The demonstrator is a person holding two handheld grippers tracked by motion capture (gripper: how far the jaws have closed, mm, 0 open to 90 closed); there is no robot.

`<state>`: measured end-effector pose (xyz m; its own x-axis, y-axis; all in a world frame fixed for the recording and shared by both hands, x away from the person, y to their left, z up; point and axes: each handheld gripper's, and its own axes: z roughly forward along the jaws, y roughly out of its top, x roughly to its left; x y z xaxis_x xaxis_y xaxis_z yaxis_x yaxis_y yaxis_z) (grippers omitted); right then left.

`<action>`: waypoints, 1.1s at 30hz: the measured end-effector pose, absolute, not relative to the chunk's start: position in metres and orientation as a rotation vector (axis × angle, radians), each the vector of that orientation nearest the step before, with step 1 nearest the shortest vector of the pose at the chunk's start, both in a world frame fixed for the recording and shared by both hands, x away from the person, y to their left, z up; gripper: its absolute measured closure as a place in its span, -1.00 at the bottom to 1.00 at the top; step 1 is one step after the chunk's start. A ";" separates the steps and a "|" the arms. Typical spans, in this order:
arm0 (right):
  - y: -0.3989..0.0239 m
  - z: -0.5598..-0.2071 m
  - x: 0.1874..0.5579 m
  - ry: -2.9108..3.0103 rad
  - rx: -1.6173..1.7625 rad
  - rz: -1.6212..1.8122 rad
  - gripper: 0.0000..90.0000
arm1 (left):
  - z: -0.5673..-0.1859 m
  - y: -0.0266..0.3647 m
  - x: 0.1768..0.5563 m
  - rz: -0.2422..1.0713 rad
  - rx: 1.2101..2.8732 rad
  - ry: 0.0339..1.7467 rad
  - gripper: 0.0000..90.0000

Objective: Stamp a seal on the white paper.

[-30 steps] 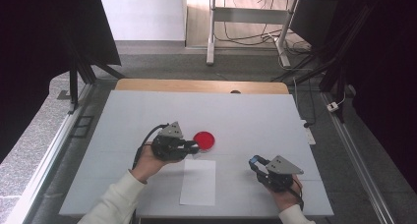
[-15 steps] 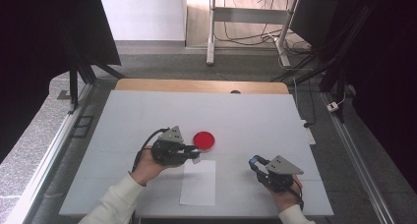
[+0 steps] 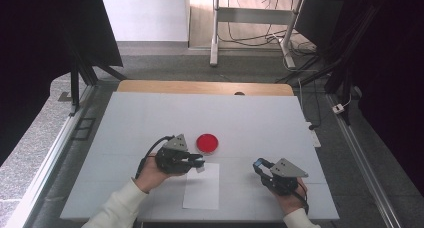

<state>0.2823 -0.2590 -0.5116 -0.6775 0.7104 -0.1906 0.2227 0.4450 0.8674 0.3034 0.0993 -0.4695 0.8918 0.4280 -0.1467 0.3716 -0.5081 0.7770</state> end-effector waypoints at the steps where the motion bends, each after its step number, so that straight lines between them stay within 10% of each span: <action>1: -0.259 -0.512 0.282 2.157 0.778 1.182 0.45 | -0.470 0.099 0.303 0.079 2.156 0.571 0.66; 33: -0.259 -0.512 0.282 2.161 0.781 1.177 0.45 | -0.491 0.088 0.295 0.046 2.182 0.563 0.65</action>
